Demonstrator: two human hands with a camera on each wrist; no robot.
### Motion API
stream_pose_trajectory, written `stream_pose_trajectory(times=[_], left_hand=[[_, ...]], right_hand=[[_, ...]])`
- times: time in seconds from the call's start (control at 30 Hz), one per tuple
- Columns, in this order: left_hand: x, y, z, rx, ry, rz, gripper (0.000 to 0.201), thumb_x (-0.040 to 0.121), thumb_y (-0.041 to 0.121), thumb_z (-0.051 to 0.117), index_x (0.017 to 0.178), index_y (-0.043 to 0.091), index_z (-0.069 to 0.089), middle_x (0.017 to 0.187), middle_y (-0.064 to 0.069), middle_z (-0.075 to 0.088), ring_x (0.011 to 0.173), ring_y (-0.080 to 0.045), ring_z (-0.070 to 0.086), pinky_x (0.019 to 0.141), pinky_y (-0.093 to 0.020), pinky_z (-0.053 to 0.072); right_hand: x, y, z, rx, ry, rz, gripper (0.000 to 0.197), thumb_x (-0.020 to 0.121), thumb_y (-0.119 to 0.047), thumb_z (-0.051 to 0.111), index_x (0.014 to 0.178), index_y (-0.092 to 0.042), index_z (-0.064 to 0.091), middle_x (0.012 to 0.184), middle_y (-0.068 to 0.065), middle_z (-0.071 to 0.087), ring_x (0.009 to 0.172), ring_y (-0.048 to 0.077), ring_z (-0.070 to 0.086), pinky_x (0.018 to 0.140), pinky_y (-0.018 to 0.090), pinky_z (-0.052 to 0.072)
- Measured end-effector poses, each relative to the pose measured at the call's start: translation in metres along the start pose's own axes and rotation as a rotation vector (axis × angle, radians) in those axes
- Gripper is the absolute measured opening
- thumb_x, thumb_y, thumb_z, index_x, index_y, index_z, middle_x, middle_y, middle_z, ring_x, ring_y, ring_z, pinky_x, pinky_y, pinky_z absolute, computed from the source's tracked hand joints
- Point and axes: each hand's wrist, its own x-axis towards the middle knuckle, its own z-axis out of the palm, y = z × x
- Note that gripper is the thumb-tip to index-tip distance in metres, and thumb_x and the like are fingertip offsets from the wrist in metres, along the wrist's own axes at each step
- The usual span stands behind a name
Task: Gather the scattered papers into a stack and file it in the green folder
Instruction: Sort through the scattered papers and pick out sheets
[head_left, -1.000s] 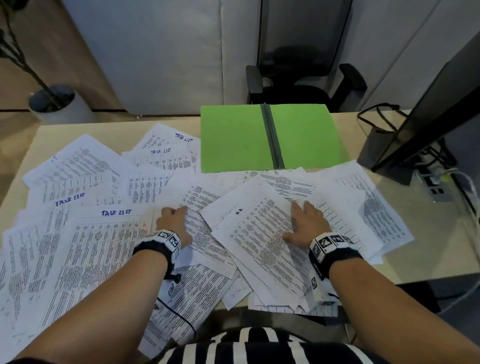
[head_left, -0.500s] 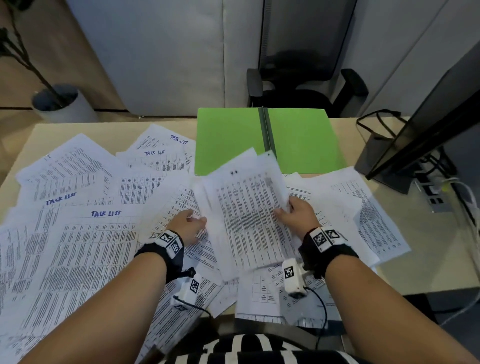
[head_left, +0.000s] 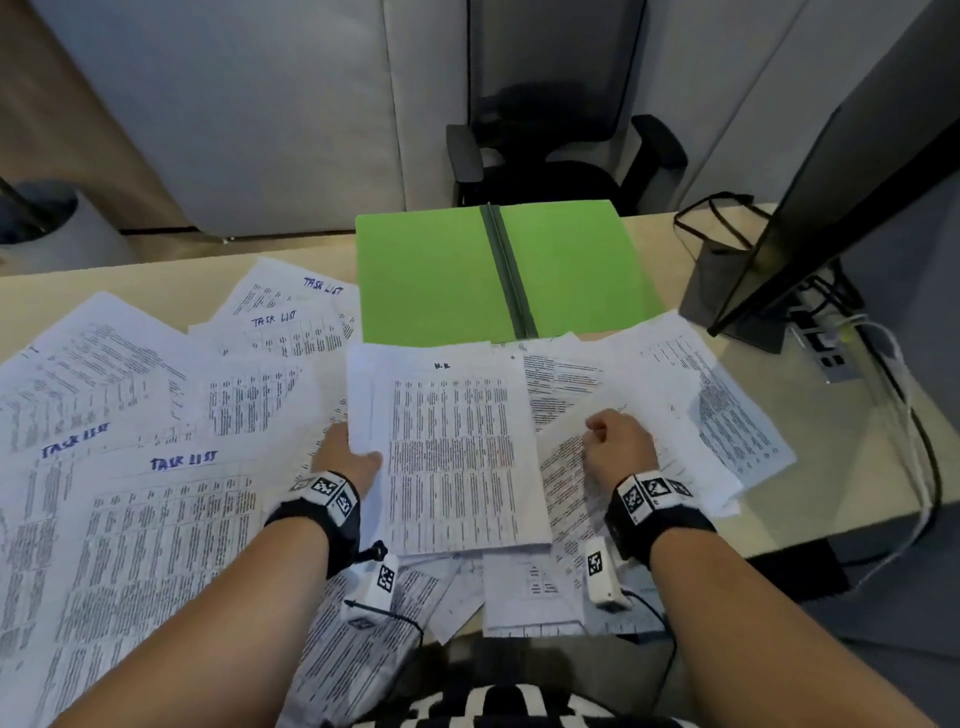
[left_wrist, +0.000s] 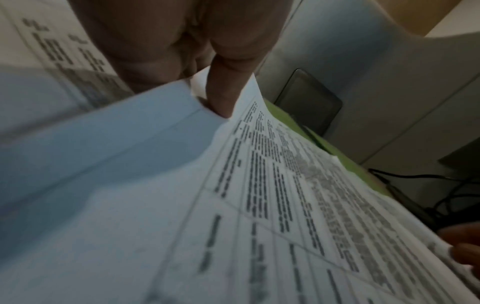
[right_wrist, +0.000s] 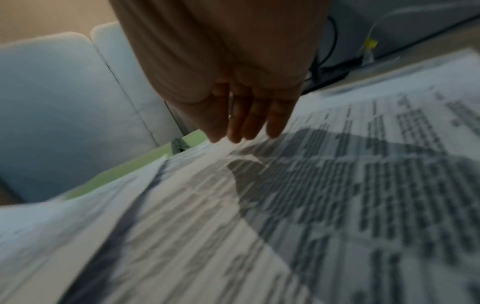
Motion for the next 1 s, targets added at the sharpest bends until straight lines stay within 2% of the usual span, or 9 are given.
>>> stream_pose_trajectory(times=[0.1,0.23,0.37,0.5,0.57,0.67,0.73,0.93,1.0], left_hand=[[0.008,-0.011,-0.001,0.035,-0.013,0.009,0.045,0.088,0.012,0.063,0.131,0.007,0.05,0.126,-0.013,0.06,0.114,-0.034,0.057,0.096,-0.037,0.044],[0.015,-0.014,0.0,0.08,-0.045,0.021,0.046,0.088,0.013,0.06,0.132,0.008,0.048,0.128,-0.012,0.059,0.115,-0.033,0.056,0.096,-0.036,0.043],[0.015,-0.015,-0.002,0.078,-0.076,0.019,0.047,0.091,0.011,0.058,0.136,0.01,0.046,0.129,-0.011,0.058,0.115,-0.031,0.055,0.091,-0.034,0.041],[0.015,-0.02,-0.005,0.059,-0.076,0.035,0.048,0.091,0.01,0.058,0.137,0.011,0.046,0.128,-0.01,0.059,0.114,-0.029,0.055,0.092,-0.034,0.04],[0.013,-0.02,-0.006,0.04,-0.063,0.049,0.048,0.091,0.009,0.057,0.137,0.012,0.046,0.128,-0.009,0.059,0.114,-0.029,0.055,0.094,-0.036,0.04],[0.006,-0.018,-0.006,0.002,-0.071,0.048,0.043,0.092,0.006,0.054,0.134,0.011,0.047,0.124,-0.007,0.059,0.11,-0.027,0.054,0.095,-0.038,0.041],[0.003,-0.017,-0.004,-0.028,-0.1,0.051,0.04,0.092,0.003,0.053,0.132,0.011,0.05,0.122,-0.006,0.059,0.105,-0.024,0.052,0.094,-0.039,0.041],[-0.009,-0.009,0.015,-0.024,-0.206,0.075,0.042,0.088,-0.002,0.051,0.126,0.015,0.055,0.117,-0.008,0.061,0.105,-0.029,0.057,0.091,-0.039,0.046],[-0.012,-0.006,0.018,-0.064,-0.213,0.096,0.038,0.084,0.004,0.053,0.118,0.02,0.057,0.116,-0.01,0.064,0.102,-0.031,0.059,0.093,-0.046,0.048]], right_hand=[[0.01,0.024,-0.009,-0.277,-0.014,0.14,0.059,0.086,-0.034,0.061,0.139,-0.025,0.038,0.146,0.013,0.033,0.132,0.035,0.034,0.106,0.048,0.032],[0.018,0.037,-0.008,-0.19,-0.136,0.301,0.089,0.086,-0.047,0.063,0.151,-0.029,0.004,0.159,0.014,-0.004,0.144,0.043,0.005,0.113,0.061,0.019],[0.009,0.015,0.016,-0.144,-0.141,0.103,0.079,0.089,-0.042,0.057,0.15,-0.033,0.007,0.161,0.004,-0.004,0.146,0.037,0.002,0.114,0.056,0.023],[0.001,-0.019,0.031,0.113,-0.226,-0.107,0.074,0.091,-0.005,0.05,0.15,-0.033,0.015,0.159,-0.01,-0.014,0.147,0.023,0.016,0.114,0.036,0.027],[0.005,-0.024,0.029,0.218,-0.23,-0.119,0.077,0.089,0.002,0.049,0.15,-0.033,0.018,0.16,-0.01,-0.012,0.148,0.02,0.012,0.114,0.034,0.022],[0.009,-0.01,0.012,-0.076,-0.098,0.072,0.079,0.087,-0.032,0.06,0.149,-0.033,0.012,0.16,0.004,0.002,0.146,0.033,0.011,0.113,0.055,0.022],[0.002,-0.004,0.002,-0.168,-0.158,0.248,0.089,0.082,-0.047,0.064,0.149,-0.031,0.007,0.154,0.014,0.013,0.139,0.04,0.021,0.106,0.057,0.031],[-0.015,-0.021,0.017,0.217,-0.135,0.145,0.086,0.088,-0.007,0.055,0.153,-0.025,0.001,0.143,0.018,0.03,0.121,0.036,0.048,0.097,0.037,0.043],[-0.015,-0.025,0.017,0.454,-0.079,0.144,0.071,0.089,-0.002,0.049,0.149,-0.026,0.02,0.13,0.01,0.05,0.109,0.029,0.057,0.09,0.034,0.046]])
